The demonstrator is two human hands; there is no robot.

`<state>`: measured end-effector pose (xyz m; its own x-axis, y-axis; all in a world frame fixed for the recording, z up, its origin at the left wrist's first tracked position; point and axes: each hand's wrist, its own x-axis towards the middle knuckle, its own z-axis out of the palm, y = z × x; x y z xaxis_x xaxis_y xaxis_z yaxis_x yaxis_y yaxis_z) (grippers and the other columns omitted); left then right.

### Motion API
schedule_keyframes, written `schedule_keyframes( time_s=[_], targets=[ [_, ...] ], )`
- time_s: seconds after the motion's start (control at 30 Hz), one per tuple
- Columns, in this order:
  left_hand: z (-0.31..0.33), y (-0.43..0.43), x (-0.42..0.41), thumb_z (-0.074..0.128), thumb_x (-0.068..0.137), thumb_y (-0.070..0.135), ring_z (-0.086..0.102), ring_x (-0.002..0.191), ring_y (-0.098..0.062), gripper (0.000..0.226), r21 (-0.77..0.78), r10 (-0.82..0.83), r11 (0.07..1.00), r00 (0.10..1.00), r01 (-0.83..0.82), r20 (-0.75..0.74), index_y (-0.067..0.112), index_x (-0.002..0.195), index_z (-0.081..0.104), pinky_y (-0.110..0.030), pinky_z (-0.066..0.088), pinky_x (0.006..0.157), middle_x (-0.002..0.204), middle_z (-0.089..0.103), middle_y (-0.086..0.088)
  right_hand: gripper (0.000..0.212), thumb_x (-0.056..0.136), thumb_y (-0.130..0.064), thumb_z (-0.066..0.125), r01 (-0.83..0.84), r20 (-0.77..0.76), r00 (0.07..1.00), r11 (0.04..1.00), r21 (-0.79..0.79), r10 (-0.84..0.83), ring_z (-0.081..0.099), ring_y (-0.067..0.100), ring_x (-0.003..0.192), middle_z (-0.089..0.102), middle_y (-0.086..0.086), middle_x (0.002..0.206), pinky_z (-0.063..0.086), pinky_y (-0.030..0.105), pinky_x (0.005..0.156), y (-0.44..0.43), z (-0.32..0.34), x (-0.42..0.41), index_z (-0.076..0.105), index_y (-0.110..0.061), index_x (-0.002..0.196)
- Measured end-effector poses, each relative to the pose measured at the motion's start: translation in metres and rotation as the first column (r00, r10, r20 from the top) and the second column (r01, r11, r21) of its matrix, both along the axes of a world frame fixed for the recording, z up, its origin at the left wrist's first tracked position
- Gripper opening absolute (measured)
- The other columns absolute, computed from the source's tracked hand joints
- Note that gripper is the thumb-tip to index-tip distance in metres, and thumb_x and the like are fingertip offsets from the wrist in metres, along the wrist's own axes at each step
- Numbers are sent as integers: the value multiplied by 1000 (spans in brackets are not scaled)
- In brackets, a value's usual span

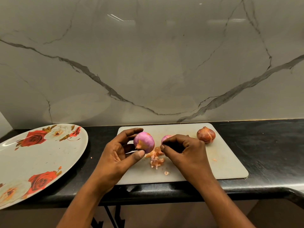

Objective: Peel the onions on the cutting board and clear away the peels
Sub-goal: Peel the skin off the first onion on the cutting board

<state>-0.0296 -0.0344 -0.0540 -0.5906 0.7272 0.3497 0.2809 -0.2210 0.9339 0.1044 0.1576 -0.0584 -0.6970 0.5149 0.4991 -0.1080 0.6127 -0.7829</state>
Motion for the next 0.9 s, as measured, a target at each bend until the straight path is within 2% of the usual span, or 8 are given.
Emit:
schedule_keyframes(
  time_s=[0.1, 0.17, 0.3, 0.47, 0.6, 0.7, 0.9],
  targets=[
    [0, 0, 1, 81, 87, 8, 68, 124, -30, 57, -21, 4, 1000, 999, -5, -41, 24, 139, 62, -38, 59, 100, 138, 64, -6, 28, 89, -11, 83, -48, -22, 999, 999, -1, 48, 75, -5, 95, 78, -23, 100, 61, 19, 88, -2, 1, 1, 81, -33, 108],
    [0, 0, 1, 79, 88, 3, 67, 126, -29, 57, -32, 8, 999, 998, -10, -67, 22, 139, 62, -37, 59, 100, 138, 64, -4, 28, 92, -13, 80, -101, -51, 993, 995, 24, 103, 75, -2, 96, 79, -20, 102, 62, 20, 86, -4, 3, 2, 79, -34, 111],
    [0, 2, 4, 76, 89, -5, 66, 128, -27, 58, -79, -19, 997, 991, 9, -130, 22, 139, 63, -36, 60, 98, 139, 65, -1, 20, 94, -21, 81, -183, -68, 980, 982, 44, 186, 77, 5, 95, 81, -14, 100, 63, 26, 82, -5, 6, 2, 83, -22, 113],
    [3, 3, 8, 85, 81, 13, 69, 124, -23, 60, -93, -3, 996, 993, -8, -120, 24, 136, 66, -35, 62, 95, 136, 67, 2, 19, 91, -23, 83, -196, -40, 979, 979, 63, 198, 77, 7, 90, 81, -13, 95, 65, 31, 77, -3, 3, 2, 84, -22, 110],
    [1, 2, 7, 82, 85, 12, 68, 124, -24, 53, -97, 19, 995, 988, -34, -156, 24, 135, 69, -39, 62, 96, 133, 71, 2, 13, 94, -21, 80, -221, -64, 973, 974, 49, 224, 78, 10, 83, 82, -14, 91, 65, 38, 71, -2, 2, 2, 85, -24, 105],
    [2, 1, 7, 81, 87, 17, 65, 128, -20, 56, -126, 11, 991, 978, -39, -210, 28, 139, 66, -35, 60, 99, 136, 69, 9, 11, 94, -20, 80, -224, -60, 972, 974, 35, 226, 79, 12, 80, 82, -14, 89, 65, 40, 70, -1, 2, 1, 86, -23, 102],
    [3, 0, 5, 79, 88, 16, 62, 133, -15, 58, -142, -24, 990, 976, -7, -216, 27, 142, 63, -32, 57, 104, 141, 66, 15, 12, 95, -13, 78, -216, -60, 974, 976, 15, 217, 76, 17, 70, 80, -9, 80, 62, 45, 64, 0, 2, 0, 87, -21, 94]
  ],
)
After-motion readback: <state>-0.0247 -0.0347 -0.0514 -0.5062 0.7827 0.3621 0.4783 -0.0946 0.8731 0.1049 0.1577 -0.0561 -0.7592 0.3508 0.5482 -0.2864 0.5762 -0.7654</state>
